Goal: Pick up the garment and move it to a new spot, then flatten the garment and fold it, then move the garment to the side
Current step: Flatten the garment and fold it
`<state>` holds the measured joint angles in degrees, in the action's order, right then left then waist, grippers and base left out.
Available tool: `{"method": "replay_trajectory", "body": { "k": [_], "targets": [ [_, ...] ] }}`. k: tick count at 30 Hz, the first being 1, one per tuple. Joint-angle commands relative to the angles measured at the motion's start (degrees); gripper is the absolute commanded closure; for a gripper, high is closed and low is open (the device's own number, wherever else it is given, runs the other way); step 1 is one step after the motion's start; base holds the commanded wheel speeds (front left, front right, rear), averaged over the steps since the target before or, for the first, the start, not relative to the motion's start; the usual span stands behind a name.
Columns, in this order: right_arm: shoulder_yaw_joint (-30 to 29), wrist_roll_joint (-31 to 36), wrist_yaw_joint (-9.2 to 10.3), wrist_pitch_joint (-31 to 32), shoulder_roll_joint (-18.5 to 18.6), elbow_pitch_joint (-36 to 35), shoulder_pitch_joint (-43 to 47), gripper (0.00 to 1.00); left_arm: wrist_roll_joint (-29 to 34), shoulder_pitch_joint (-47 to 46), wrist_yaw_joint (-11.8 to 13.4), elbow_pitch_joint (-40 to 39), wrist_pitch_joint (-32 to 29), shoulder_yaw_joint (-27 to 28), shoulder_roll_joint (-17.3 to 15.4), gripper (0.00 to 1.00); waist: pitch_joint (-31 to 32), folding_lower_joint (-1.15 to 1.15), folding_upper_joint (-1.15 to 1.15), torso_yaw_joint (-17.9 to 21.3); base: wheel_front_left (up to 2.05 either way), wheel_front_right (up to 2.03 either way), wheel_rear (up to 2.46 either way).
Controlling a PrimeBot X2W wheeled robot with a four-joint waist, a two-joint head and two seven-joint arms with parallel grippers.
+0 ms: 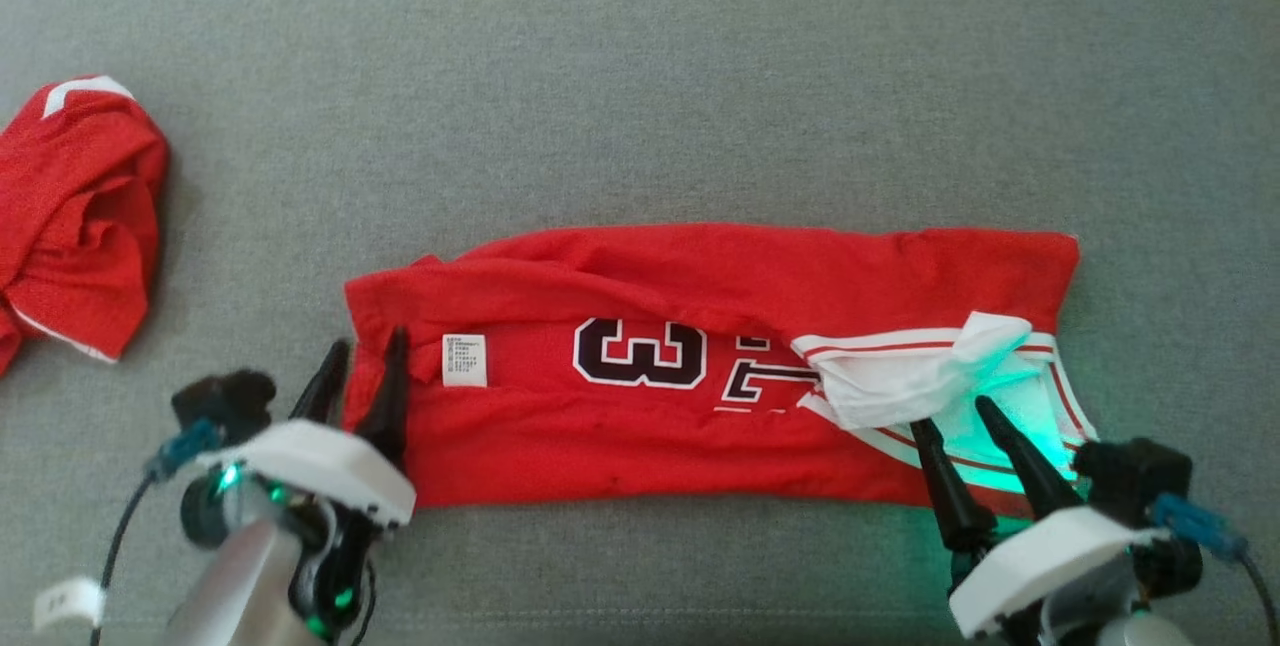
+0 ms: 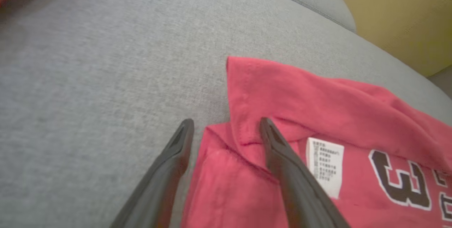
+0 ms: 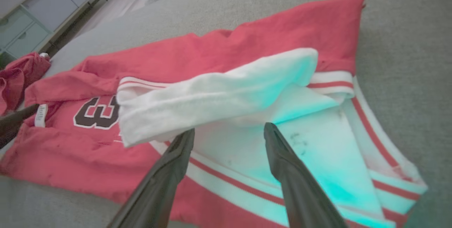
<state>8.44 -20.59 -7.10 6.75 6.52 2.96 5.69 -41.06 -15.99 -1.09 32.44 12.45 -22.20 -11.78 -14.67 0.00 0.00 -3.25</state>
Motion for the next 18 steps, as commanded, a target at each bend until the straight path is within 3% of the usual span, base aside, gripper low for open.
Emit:
{"method": "replay_trajectory", "body": {
  "k": [1, 7, 11, 18],
  "targets": [
    [0.60, 0.65, -0.39, -1.39, -0.48, -3.51, 0.78, 0.00, 1.40, 2.00, 1.55, -1.72, 1.06, 1.83, -2.30, 0.00, 0.53, 0.00, 0.00, 0.31, 0.00, 0.00, 0.00],
    [-1.33, 1.90, -0.39, -4.52, -1.85, -8.74, 2.23, 0.00, 5.53, 5.70, 5.82, -8.51, 2.39, 3.91, -3.18, 0.00, 1.95, 0.00, 0.00, 0.60, 0.00, 0.00, 0.00],
    [-3.17, 3.35, -0.39, -6.46, -2.49, -13.34, 1.95, 0.00, 10.44, 8.05, 8.56, -18.31, 2.51, 7.37, -2.96, 0.00, 3.12, 0.00, 0.00, 0.42, 0.00, 0.00, 0.00],
    [-6.84, 7.71, -0.39, -8.33, -3.22, -18.56, -0.55, 0.00, 18.37, 11.54, 9.60, -31.87, 2.53, 11.22, -1.66, 0.00, 4.81, 0.00, 0.00, 0.31, 0.00, 0.00, 0.00]
  ]
}}
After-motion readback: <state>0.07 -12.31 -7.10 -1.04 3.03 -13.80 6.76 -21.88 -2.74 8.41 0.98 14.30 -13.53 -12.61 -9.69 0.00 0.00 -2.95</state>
